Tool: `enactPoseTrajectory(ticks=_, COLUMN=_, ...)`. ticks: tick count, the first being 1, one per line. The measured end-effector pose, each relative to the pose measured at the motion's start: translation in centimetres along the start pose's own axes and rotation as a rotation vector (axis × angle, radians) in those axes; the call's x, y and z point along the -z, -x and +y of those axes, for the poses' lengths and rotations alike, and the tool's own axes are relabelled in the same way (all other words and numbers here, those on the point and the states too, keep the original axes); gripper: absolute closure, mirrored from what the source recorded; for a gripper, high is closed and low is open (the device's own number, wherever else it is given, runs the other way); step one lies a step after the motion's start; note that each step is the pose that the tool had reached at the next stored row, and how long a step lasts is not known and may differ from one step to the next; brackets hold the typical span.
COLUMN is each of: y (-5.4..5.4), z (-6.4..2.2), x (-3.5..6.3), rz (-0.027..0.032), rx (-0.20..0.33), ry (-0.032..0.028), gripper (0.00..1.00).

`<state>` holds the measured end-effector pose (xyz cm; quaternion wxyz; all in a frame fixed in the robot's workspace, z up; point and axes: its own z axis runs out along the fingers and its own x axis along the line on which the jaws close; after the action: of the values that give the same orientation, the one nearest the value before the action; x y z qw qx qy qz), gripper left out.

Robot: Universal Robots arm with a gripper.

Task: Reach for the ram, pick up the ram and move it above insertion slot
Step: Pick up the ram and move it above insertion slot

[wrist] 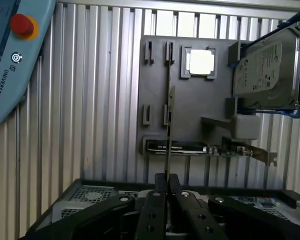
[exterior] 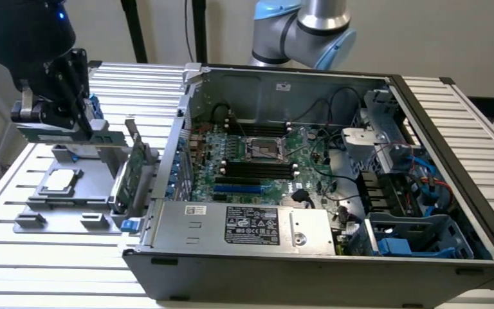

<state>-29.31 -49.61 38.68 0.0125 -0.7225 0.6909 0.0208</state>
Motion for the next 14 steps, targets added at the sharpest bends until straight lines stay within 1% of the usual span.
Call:
enactPoseTrajectory(ticks=4, y=0.0, z=-1.13, x=0.13, rz=-0.013, rx=0.001, ry=-0.0005, gripper=0.86)
enactPoseTrajectory(ticks=5, y=0.0, z=-1.43, x=0.16, rz=-0.0155, rx=0.001, ry=-0.0006, gripper=0.86)
enactPoseTrajectory(ticks=14, y=0.2, z=-4.3, x=0.44, rz=-0.0292, rx=0.001, ry=0.0003, gripper=0.86)
